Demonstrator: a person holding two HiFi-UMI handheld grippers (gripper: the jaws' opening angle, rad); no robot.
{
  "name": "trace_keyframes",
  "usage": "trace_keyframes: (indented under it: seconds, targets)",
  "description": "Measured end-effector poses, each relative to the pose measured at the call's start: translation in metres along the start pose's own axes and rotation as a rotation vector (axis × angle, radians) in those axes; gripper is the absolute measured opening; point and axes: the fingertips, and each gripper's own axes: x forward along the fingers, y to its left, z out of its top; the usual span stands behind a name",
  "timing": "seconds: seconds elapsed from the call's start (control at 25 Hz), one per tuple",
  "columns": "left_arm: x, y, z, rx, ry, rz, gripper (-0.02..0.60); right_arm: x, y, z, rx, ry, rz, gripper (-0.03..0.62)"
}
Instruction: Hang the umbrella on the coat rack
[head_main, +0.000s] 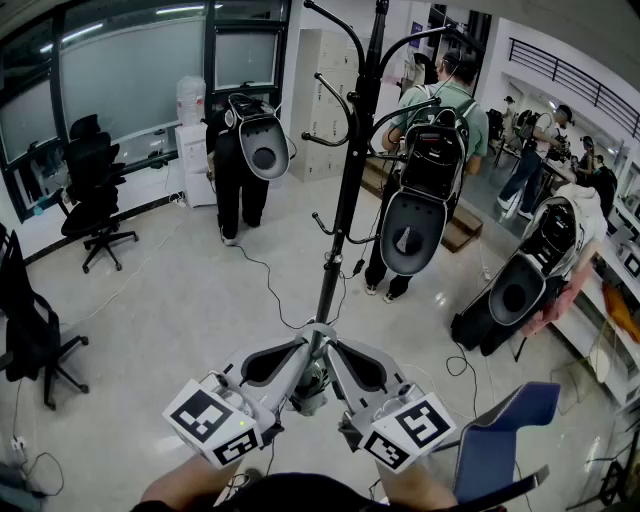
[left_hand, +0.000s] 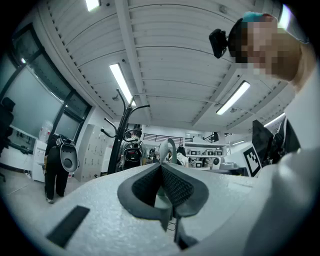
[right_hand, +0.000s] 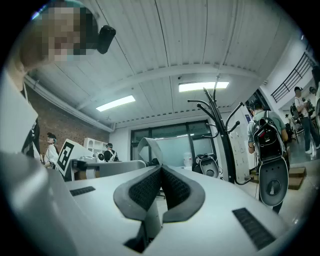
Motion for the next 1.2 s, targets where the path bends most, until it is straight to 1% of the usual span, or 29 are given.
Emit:
trace_keyframes:
  seconds: [0.28,0.48,0.52,0.64,0.68,0.88,1.0,1.2]
  targets:
    - [-0.007,-0.003,-0.001,-0.005,-0.003,0.001,0.011,-0.003,0.003,-0.002,-0.006,0.001,-0.004,0.009]
    - [-0.007,-0.001,-0.001,-0.003,0.001,-0.007,0.011,0.0,0.003,-0.002,0.019,0.002,-0.008,0.009]
    - [-0.007,0.0,0.0,-0.004,0.002,-0.009,0.011,0.002,0.004,-0.002,0.009,0.005,-0.013,0.009]
    - [-0.01,0.004,-0.001,-0.009,0.002,-0.014,0.011,0.007,0.012,-0.003,-0.074,0.022,-0.024,0.009]
    - [-0.012,0.005,-0.001,-0.01,0.0,-0.013,0.011,0.009,0.014,-0.003,-0.077,0.024,-0.019,0.009]
    - [-0.023,0.018,-0.002,-0.013,0.002,-0.011,0.011,0.021,0.019,-0.011,-0.009,0.03,-0.004,0.009]
    - [-0.033,0.03,-0.003,-0.025,-0.002,-0.013,0.011,0.033,0.029,-0.017,0.006,0.037,0.006,0.009]
    - [-0.047,0.049,0.003,-0.037,-0.013,-0.016,0.011,0.051,0.039,-0.02,0.004,0.039,-0.003,0.009]
